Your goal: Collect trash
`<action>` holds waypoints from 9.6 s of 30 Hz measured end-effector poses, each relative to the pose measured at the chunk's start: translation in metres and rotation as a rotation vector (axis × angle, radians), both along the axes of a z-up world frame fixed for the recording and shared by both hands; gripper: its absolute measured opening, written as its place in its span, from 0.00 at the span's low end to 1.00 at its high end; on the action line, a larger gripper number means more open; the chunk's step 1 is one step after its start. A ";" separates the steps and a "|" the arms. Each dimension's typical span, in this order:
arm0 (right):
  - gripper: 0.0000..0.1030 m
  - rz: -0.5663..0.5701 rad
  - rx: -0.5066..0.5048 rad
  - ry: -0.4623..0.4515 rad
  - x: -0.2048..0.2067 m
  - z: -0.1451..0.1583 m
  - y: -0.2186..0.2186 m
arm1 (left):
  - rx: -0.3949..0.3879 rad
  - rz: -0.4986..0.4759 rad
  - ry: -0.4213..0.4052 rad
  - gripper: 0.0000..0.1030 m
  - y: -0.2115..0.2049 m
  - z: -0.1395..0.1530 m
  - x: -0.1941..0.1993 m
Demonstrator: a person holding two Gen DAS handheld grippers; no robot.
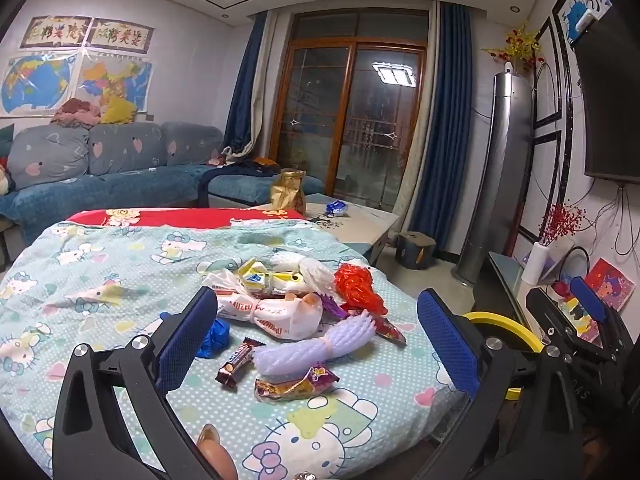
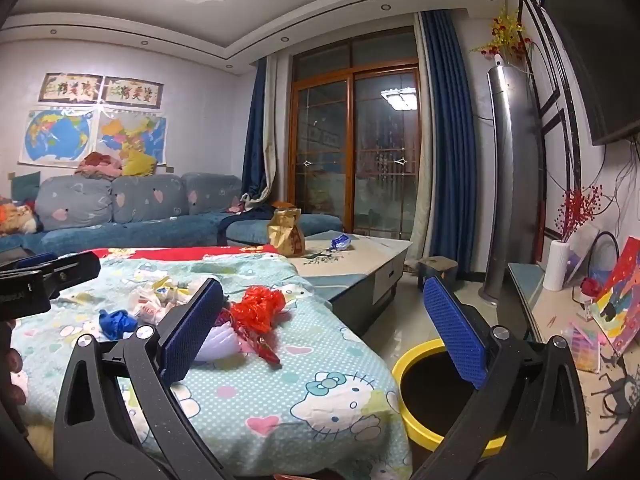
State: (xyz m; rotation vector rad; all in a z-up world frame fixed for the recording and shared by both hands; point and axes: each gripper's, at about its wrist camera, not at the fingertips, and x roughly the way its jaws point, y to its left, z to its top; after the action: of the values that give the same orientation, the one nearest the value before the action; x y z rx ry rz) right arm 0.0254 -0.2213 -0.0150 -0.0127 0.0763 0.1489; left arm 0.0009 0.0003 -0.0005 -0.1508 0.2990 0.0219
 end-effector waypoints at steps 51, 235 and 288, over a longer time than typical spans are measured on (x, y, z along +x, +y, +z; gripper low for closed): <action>0.90 0.001 -0.001 0.015 0.000 -0.001 0.000 | -0.001 -0.029 -0.003 0.94 -0.008 0.002 -0.005; 0.55 -0.243 0.485 0.719 0.142 -0.088 -0.233 | -0.082 -0.553 0.391 0.93 -0.234 -0.093 0.197; 0.71 0.267 0.030 0.520 0.116 0.009 0.017 | -0.031 -0.022 0.110 0.94 0.045 0.012 0.084</action>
State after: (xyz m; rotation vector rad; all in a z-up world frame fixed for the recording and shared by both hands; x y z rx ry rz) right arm 0.1419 -0.2040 -0.0060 0.0463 0.5928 0.4177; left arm 0.0852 0.0453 0.0120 -0.1776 0.4107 0.0040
